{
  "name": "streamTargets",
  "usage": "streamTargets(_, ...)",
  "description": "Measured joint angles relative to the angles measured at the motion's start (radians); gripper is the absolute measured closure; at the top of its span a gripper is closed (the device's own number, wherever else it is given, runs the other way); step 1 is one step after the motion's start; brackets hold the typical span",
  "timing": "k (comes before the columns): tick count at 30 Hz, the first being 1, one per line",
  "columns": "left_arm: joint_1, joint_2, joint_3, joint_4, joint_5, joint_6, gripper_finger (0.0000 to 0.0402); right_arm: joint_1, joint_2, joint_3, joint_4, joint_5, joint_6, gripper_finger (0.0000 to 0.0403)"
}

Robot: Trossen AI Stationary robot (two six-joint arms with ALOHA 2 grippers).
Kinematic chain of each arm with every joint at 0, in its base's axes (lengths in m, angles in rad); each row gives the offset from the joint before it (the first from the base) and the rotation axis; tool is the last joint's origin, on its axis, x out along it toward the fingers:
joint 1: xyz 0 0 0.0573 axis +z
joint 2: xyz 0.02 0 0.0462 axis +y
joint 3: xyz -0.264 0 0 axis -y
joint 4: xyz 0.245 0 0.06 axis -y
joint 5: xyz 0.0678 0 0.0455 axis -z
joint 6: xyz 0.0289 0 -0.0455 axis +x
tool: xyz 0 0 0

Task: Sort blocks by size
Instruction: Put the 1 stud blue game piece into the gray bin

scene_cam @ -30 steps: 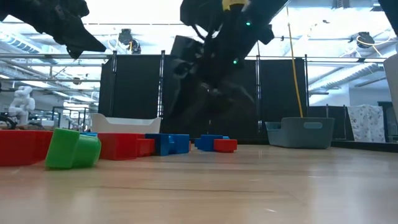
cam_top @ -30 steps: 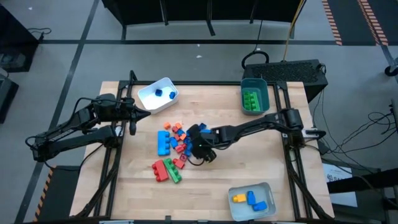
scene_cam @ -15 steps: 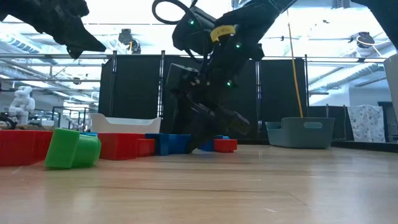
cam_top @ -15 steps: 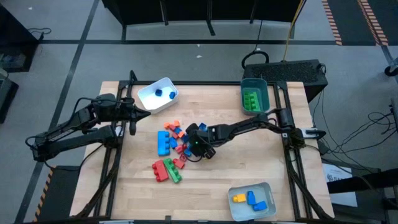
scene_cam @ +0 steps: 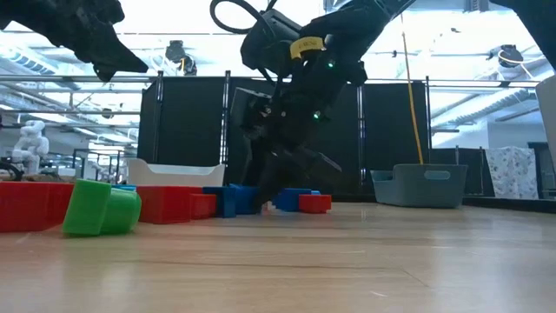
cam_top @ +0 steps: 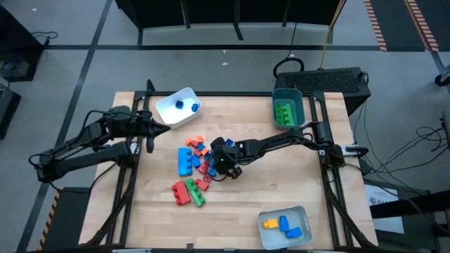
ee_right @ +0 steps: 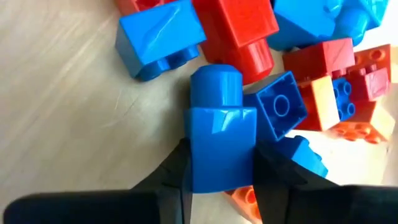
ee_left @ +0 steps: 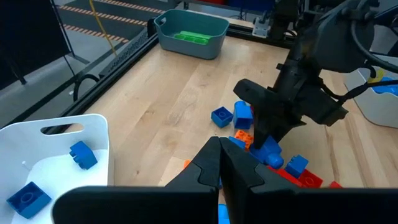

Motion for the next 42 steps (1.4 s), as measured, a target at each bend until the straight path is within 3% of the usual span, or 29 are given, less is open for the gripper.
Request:
streamTargets(8,0.0,0.0,0.0,-0.001,0.0,0.0,0.0391,0.033,-0.017,0.02,-0.098,0.0,0.087,0.0301)
streamTargets(18,0.0,0.0,0.0,-0.002,0.0,0.0,0.0391,0.135,-0.051,0.189,-0.461,0.0,0.282,0.0301)
streamTargets(24,0.0,0.0,0.0,-0.002,0.0,0.0,0.0391,0.22,-0.084,0.304,-0.754,0.0,0.482,0.0301)
streamTargets(29,0.0,0.0,0.0,-0.001,0.0,0.0,0.0391,0.325,-0.124,0.383,-0.934,-0.008,0.717,0.0301)
streamTargets(33,0.0,0.0,0.0,-0.001,0.001,0.0,0.0391,0.431,-0.188,0.389,-0.967,-0.004,0.958,0.0301)
streamTargets(42,0.0,0.0,0.0,-0.002,0.004,0.0,0.0391,0.715,-0.242,0.385,-1.182,0.046,1.675,0.0301)
